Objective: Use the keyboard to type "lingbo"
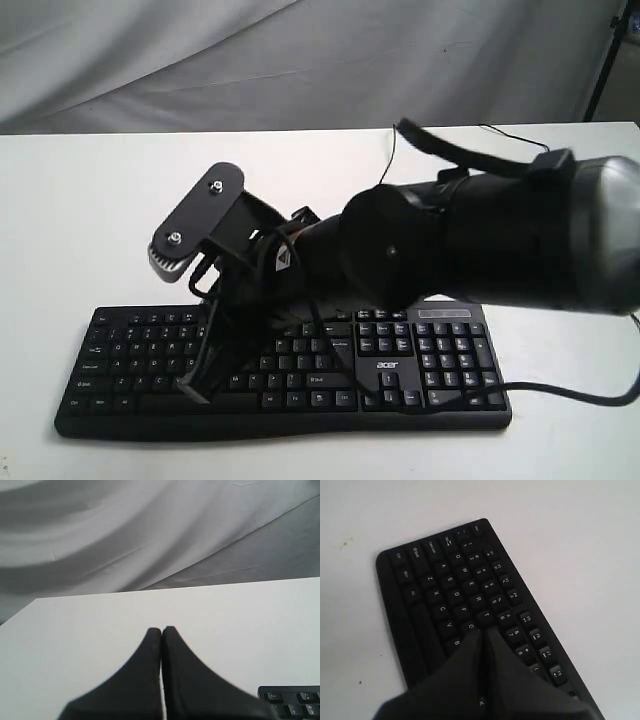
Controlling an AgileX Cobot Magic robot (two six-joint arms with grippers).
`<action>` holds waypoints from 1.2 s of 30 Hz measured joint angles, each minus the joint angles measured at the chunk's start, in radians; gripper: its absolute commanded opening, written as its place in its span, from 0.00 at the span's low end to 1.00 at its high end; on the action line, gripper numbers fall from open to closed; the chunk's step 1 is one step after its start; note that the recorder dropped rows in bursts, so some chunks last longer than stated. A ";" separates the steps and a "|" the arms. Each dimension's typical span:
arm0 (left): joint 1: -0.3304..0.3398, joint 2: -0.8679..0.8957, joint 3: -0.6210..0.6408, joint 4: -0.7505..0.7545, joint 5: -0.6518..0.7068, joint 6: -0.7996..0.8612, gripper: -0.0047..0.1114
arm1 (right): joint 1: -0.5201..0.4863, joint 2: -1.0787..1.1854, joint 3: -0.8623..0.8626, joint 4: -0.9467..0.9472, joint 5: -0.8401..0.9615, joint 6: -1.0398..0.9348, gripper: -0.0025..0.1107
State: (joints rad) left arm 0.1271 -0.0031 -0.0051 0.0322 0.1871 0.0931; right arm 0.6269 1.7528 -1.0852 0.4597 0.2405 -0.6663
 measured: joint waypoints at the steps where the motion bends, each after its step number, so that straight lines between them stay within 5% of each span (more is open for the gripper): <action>1: 0.000 0.000 0.000 0.000 0.000 0.000 0.05 | 0.000 0.014 0.000 0.000 -0.007 -0.012 0.02; 36: 0.000 0.000 0.000 0.000 0.000 0.000 0.05 | -0.057 0.171 0.066 -0.047 -0.115 -0.065 0.02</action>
State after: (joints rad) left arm 0.1271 -0.0031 -0.0051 0.0322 0.1871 0.0931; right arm 0.5695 1.9241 -1.0192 0.4132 0.1259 -0.7309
